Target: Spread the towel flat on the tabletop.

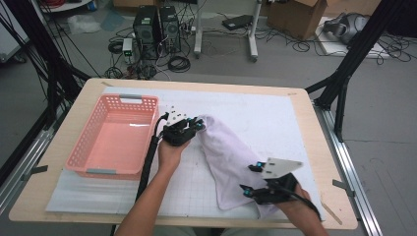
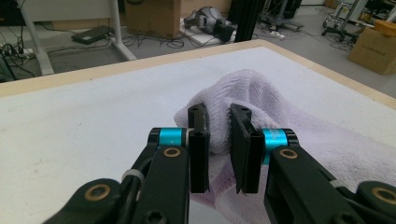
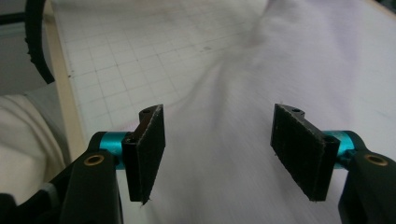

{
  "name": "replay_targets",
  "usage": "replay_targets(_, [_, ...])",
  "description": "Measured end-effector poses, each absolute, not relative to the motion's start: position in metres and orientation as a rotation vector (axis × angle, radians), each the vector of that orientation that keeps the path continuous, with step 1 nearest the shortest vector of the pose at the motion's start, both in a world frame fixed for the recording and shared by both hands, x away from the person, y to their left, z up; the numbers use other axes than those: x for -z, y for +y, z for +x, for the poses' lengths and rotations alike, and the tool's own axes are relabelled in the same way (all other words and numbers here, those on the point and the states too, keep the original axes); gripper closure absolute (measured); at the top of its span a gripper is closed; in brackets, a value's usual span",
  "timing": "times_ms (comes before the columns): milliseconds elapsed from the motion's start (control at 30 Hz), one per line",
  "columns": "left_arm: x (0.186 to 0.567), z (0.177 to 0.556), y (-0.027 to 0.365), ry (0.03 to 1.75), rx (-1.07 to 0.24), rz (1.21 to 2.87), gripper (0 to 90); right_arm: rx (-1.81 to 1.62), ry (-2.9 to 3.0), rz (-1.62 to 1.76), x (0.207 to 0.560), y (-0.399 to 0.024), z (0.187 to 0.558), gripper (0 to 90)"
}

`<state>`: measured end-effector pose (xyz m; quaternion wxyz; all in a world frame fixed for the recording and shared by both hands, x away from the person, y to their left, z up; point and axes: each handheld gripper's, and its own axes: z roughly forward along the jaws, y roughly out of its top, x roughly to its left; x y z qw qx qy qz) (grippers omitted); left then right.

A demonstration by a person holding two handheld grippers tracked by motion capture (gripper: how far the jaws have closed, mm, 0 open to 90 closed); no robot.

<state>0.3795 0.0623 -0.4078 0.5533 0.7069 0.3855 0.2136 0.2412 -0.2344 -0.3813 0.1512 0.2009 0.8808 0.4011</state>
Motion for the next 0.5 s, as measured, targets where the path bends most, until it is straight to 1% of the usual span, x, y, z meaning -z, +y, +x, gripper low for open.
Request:
replay_targets(67, [0.41, 0.379, 0.063, 0.914, -0.504, 1.678, 78.0, -1.119, 2.559, 0.551, 0.394, -0.215, 0.251, 40.5])
replay_targets(100, [0.411, 0.379, 0.064, 0.914, -0.504, 1.683, 78.0, -1.085, 2.575, 0.532, 0.401, -0.206, 0.256, 44.7])
replay_targets(133, [0.412, 0.379, 0.065, 0.915, -0.51, 1.69, 78.0, -1.031, 2.598, 0.517, 0.409, -0.198, 0.26, 51.7])
replay_targets(167, [0.412, 0.379, 0.066, 0.919, -0.51, 1.691, 78.0, -0.871, 2.628, 0.497, 0.423, -0.186, 0.268, 66.9])
replay_targets(200, [0.413, 0.379, 0.066, 0.921, -0.507, 1.691, 78.0, -0.871, 2.628, 0.497, 0.423, -0.186, 0.268, 66.9])
replay_targets(233, [0.414, 0.379, 0.067, 0.923, -0.505, 1.692, 78.0, -0.819, 2.629, 0.481, 0.428, -0.183, 0.27, 70.6])
replay_targets(267, [0.414, 0.378, 0.067, 0.922, -0.508, 1.694, 77.8, -0.834, 2.629, 0.487, 0.429, -0.182, 0.273, 78.0])
replay_targets(300, [0.415, 0.378, 0.066, 0.922, -0.504, 1.695, 77.6, -0.831, 2.631, 0.496, 0.426, -0.183, 0.275, 81.7])
replay_targets(400, [0.415, 0.377, 0.065, 0.928, -0.491, 1.707, 74.5, -0.987, 2.648, 0.541, 0.411, -0.191, 0.274, 83.4])
replay_targets(433, [0.415, 0.377, 0.064, 0.94, -0.483, 1.7, 71.1, -1.066, 2.64, 0.566, 0.405, -0.196, 0.274, 83.4])
replay_targets(500, [0.413, 0.376, 0.064, 0.962, -0.466, 1.672, 58.6, -1.216, 2.615, 0.643, 0.391, -0.208, 0.279, 83.2])
